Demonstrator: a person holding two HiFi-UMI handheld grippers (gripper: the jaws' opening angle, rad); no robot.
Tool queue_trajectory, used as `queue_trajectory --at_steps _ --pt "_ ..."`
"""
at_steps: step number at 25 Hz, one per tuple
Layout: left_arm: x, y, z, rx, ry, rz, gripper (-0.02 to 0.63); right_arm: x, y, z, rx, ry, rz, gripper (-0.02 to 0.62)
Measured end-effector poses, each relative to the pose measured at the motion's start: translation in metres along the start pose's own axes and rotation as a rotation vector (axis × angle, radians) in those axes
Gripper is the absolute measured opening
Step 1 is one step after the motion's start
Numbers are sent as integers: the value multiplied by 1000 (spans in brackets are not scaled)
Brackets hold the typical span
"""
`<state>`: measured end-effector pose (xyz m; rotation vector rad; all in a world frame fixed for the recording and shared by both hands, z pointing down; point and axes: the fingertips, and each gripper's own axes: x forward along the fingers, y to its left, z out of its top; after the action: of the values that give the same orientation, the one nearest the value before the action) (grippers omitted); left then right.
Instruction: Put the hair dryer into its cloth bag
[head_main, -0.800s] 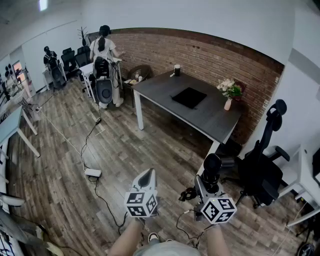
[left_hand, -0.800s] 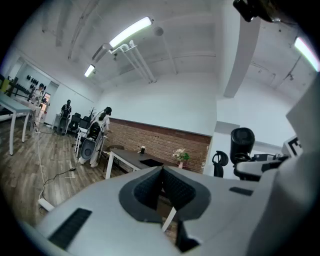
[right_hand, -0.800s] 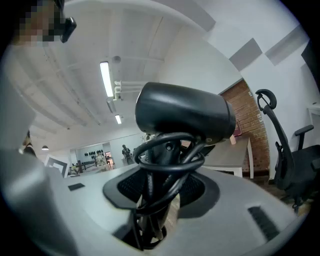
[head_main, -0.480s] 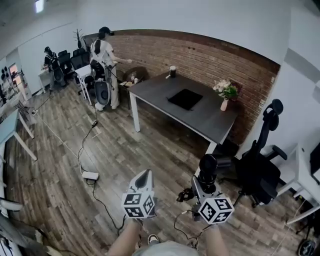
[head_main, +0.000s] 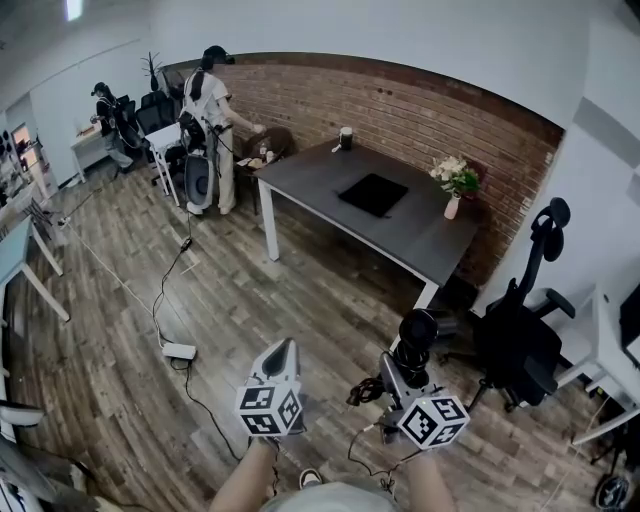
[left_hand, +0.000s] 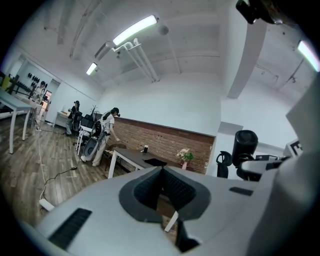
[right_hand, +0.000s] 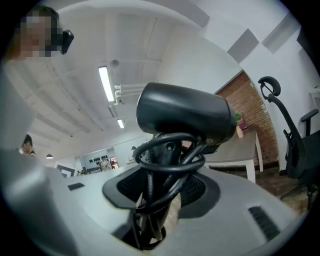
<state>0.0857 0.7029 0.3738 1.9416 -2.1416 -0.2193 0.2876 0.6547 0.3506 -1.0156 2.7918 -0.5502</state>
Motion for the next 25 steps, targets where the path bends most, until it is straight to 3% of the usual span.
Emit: queue_trajectory --at_steps 12,25 --pt "43 30 -4 2 25 -15 6 37 -34 -11 -15 27 -89 184" --pt "206 34 15 -6 14 -18 6 158 -135 35 -51 39 -97 184"
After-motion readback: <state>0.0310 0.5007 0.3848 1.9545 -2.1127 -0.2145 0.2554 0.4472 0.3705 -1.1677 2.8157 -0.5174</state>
